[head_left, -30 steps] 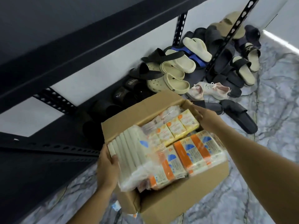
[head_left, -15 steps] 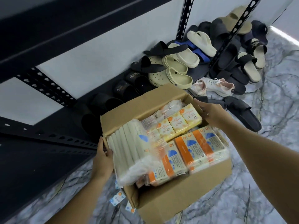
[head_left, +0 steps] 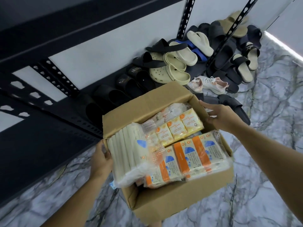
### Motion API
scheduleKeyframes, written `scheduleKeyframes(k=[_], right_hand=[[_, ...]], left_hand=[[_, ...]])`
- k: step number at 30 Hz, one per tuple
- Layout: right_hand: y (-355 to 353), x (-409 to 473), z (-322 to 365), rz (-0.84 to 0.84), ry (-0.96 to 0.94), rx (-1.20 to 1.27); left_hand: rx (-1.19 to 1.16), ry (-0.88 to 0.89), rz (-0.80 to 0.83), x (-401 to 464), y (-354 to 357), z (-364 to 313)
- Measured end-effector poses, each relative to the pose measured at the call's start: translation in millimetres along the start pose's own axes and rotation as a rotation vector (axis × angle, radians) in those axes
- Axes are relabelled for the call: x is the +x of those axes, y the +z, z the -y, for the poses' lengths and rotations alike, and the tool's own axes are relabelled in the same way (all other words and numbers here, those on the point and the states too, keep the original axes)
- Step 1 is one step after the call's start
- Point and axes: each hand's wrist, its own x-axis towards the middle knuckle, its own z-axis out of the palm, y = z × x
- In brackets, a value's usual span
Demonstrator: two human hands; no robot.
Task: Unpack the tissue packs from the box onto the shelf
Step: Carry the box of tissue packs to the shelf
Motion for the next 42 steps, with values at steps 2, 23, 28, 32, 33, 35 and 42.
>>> scheduleKeyframes(k=[2, 23, 28, 32, 33, 35, 42], right_hand=[[-7.5, -17.2, 8.6, -0.001, -0.002, -0.015], [99.8, -173.7, 217.9, 0.122, -0.116, -0.114], [103.6, -158.7, 299.7, 0.149, -0.247, -0.164], [99.1, -151.3, 349.3, 0.146, -0.386, -0.161], [98.4, -148.6, 357.9, 0.143, -0.410, -0.162], [98.5, -143.9, 368.6, 0.121, -0.432, -0.198], [118.7, -140.2, 365.8, 0.132, -0.355, -0.103]], left_hand=[[-0.024, 0.024, 0.004, -20.9, -6.7, -1.0], [-0.097, -0.075, -0.090, -143.1, -236.7, 155.1], [-0.217, -0.129, -0.197, -164.9, -272.8, 185.3], [-0.309, -0.170, -0.263, -165.6, -289.0, 202.0], [-0.331, -0.179, -0.272, -164.2, -292.4, 204.2], [-0.358, -0.185, -0.281, -159.4, -300.2, 204.6], [-0.321, -0.118, -0.242, -131.7, -339.6, 199.9]])
